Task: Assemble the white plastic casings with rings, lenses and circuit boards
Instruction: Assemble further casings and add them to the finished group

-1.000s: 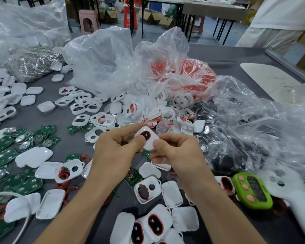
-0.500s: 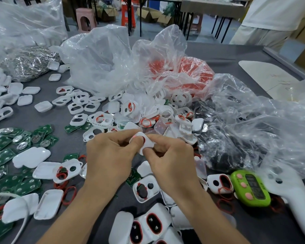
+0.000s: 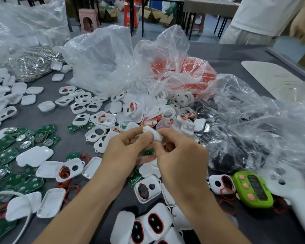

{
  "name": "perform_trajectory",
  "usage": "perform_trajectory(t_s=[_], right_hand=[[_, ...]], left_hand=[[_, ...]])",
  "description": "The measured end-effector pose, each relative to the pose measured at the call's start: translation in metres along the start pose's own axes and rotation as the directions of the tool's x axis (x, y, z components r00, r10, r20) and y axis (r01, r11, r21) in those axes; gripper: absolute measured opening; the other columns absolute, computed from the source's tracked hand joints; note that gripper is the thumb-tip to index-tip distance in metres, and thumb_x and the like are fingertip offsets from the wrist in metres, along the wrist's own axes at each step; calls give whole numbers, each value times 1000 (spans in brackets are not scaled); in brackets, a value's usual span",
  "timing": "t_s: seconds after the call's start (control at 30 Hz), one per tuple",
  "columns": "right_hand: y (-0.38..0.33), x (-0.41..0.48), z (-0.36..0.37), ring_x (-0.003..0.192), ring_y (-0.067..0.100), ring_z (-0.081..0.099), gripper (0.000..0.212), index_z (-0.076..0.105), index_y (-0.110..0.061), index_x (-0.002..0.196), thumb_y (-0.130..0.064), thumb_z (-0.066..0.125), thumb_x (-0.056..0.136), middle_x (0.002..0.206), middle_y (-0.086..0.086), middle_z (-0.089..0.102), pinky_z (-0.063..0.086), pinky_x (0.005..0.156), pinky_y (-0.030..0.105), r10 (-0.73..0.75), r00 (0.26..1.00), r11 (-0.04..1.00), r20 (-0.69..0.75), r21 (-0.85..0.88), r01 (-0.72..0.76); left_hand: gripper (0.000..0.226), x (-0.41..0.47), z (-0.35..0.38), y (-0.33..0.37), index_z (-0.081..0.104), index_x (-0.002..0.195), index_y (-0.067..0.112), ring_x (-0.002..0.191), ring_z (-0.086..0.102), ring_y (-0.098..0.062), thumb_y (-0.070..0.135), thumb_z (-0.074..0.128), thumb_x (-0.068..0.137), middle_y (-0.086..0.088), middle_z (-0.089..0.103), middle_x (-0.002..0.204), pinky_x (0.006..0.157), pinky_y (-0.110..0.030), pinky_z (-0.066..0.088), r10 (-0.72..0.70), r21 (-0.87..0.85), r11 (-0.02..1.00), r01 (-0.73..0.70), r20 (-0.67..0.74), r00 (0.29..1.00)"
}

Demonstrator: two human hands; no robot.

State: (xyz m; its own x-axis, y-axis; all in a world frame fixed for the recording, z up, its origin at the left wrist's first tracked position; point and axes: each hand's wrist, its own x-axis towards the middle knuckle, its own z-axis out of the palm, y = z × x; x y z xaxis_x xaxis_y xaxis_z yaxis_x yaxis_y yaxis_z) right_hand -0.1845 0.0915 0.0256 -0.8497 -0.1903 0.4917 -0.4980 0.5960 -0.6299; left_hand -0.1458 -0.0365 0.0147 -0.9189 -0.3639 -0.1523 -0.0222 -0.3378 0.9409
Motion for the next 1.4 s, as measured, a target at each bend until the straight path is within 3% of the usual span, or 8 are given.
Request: perform_trajectory(t_s=[0.1,0.17,0.27,0.47,0.67,1.07,1.17,1.4], right_hand=[[-5,-2,0,70,14,69,19,78,-32,97,-30,83,78,78,-9,75,57,65,30,-97,995,992,-26,-81,94],[-5,-1,-2,71,6,67,24,79,-31,96,-29,88,74,80,-13,74,57,70,26,-10,998,997,62,71,6],[1,6,-6,79,1,68,29,79,-34,101,-33,88,74,82,-17,73,54,75,19,123,961,951,249,249,-186],[6,10,-12,73,-2,70,27,80,-34,96,-20,87,73,79,-23,74,54,66,11,123,950,919,285,329,-218],[0,8,-12,72,4,72,28,74,-37,98,-30,78,71,76,-20,74,61,69,30,74,970,937,231,316,-146],[1,9,-17,62,9,71,25,77,-40,91,-29,82,69,69,-16,74,61,63,34,99,961,913,257,362,-191],[0,8,-18,63,3,70,26,78,-34,95,-27,82,69,70,-19,73,60,64,27,59,973,940,223,316,-130],[-2,7,-16,66,21,70,21,78,-23,99,-19,65,83,72,-1,74,60,68,39,-75,978,983,194,179,39]], left_hand=[[28,1,0,1,72,113,9,84,76,-17,19,68,87,-13,78,98,72,-24,60,-21,-110,994,23,17,1000],[25,3,-5,3,66,119,8,86,75,-18,5,60,95,-10,78,98,71,-24,60,-44,-152,987,52,56,997],[39,6,-14,7,63,125,7,96,76,-21,-1,59,87,-8,77,99,76,-28,61,-47,-163,984,75,168,985],[50,8,-18,8,62,133,4,107,72,-29,0,62,83,-21,72,122,86,-36,62,-84,-109,988,114,243,966],[47,7,-17,11,65,130,6,100,75,-22,0,61,84,-16,75,115,74,-27,61,-99,-105,986,132,273,957],[40,6,-16,13,73,123,10,101,74,-24,3,63,84,-22,72,120,74,-28,62,-124,-123,979,164,281,952],[40,5,-16,13,73,122,9,101,74,-25,3,64,84,-22,72,120,73,-27,62,-124,-113,980,162,285,950],[36,4,-17,14,76,119,12,103,74,-27,6,62,86,-24,71,121,77,-29,62,-111,-106,983,150,308,945]])
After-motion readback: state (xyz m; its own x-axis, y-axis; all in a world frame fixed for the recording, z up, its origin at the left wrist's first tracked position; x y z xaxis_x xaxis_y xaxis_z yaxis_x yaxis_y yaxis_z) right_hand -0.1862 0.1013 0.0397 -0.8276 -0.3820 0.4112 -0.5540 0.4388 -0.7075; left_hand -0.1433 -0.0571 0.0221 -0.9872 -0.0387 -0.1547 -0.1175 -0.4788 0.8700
